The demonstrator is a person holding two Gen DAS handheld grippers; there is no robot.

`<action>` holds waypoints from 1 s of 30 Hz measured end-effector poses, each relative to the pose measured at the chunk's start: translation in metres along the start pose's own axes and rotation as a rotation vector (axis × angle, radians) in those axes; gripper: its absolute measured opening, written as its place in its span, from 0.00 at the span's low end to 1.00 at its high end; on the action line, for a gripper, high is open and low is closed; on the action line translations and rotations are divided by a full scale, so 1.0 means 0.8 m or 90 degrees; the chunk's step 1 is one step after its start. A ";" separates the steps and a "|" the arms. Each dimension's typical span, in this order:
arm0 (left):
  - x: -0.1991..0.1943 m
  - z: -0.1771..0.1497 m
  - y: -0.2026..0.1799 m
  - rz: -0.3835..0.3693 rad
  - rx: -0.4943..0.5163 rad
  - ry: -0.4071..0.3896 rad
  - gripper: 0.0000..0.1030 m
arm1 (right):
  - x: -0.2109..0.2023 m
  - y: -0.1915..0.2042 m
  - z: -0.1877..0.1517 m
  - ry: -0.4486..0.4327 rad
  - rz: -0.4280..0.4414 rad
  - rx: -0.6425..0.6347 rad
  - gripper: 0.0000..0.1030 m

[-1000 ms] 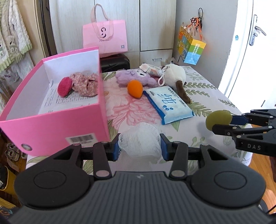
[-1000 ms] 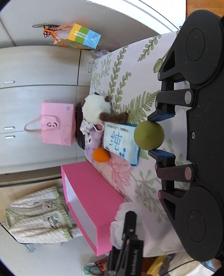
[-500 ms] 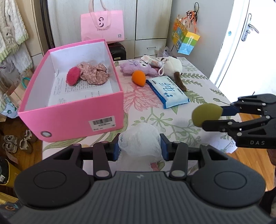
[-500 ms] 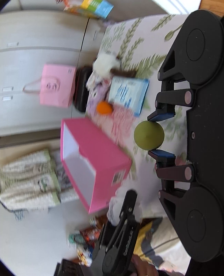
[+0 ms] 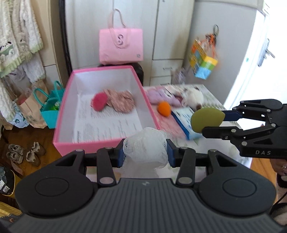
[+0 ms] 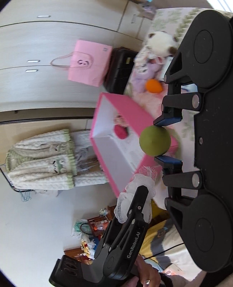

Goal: Organize soft objects
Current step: 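Carry the mesh puff and green ball over the pink shoebox, then open both tools to drop the mesh puff and green ball into the shoebox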

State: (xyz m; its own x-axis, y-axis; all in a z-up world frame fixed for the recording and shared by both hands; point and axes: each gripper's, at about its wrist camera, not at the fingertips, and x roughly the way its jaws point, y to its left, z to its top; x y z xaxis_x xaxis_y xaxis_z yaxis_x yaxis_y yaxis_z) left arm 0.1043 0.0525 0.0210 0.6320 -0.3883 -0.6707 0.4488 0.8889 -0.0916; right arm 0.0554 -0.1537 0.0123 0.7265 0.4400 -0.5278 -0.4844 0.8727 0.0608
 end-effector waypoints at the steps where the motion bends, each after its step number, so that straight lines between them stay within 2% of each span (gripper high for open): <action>1: 0.002 0.005 0.006 0.004 -0.005 -0.005 0.43 | 0.004 -0.003 0.006 -0.005 0.003 -0.006 0.40; 6: 0.028 0.033 0.034 0.021 -0.029 -0.015 0.43 | 0.040 -0.013 0.033 -0.022 0.030 -0.033 0.40; 12: 0.082 0.070 0.066 0.047 -0.055 -0.015 0.43 | 0.099 -0.028 0.072 -0.013 0.064 -0.065 0.40; 20: 0.168 0.118 0.103 0.123 -0.055 0.017 0.43 | 0.211 -0.049 0.114 0.082 0.080 -0.152 0.40; 27: 0.227 0.150 0.117 0.205 -0.015 0.034 0.43 | 0.284 -0.054 0.124 0.171 0.137 -0.207 0.40; 30: 0.242 0.154 0.120 0.217 -0.002 0.040 0.43 | 0.310 -0.049 0.125 0.201 0.126 -0.235 0.40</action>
State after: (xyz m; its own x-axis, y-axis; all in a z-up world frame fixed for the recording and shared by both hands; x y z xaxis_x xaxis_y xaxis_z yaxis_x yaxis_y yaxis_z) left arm 0.3479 0.0329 -0.0273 0.7055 -0.0530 -0.7067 0.2163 0.9657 0.1435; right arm 0.3036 -0.0579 -0.0365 0.4493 0.4544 -0.7692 -0.7781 0.6221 -0.0870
